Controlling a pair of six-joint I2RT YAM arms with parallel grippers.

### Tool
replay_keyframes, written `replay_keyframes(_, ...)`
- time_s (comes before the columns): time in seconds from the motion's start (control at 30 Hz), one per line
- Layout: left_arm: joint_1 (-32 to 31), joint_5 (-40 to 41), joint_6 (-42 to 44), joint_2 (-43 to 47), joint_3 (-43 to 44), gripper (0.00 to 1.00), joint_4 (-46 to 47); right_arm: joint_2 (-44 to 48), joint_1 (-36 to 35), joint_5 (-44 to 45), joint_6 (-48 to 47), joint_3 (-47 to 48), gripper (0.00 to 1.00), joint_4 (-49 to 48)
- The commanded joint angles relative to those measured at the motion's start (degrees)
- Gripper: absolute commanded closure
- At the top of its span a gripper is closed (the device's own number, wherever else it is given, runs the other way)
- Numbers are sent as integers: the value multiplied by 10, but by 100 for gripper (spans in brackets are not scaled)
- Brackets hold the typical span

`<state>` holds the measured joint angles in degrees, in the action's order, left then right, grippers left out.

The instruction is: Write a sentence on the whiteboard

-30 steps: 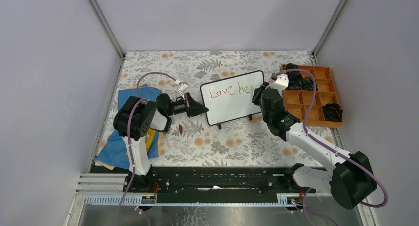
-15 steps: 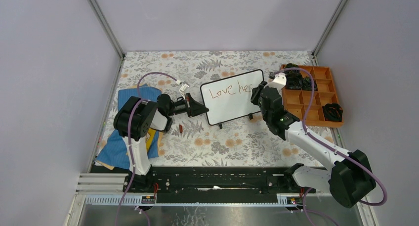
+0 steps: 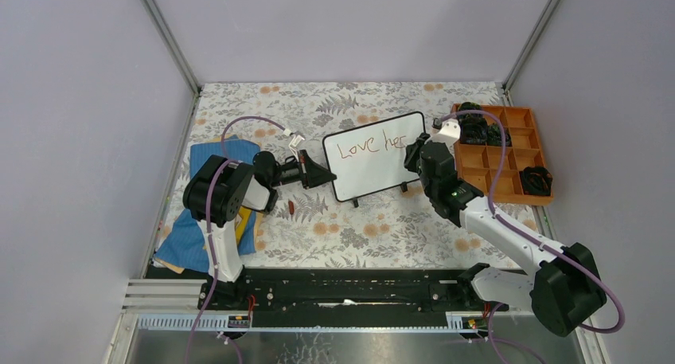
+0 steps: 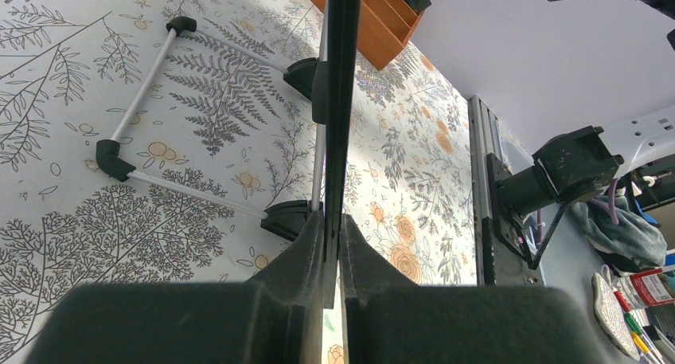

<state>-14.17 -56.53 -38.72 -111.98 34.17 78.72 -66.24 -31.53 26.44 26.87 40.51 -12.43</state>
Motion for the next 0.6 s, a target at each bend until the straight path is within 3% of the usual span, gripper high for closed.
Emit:
replay_keyframes(0.0,-2,0,12,1,4,100,-38,14,3,16,0,-3,100,17)
replay_keyframes(0.57,-2,0,14,0,4,100,-41,10,3,64,-5,15,100,22)
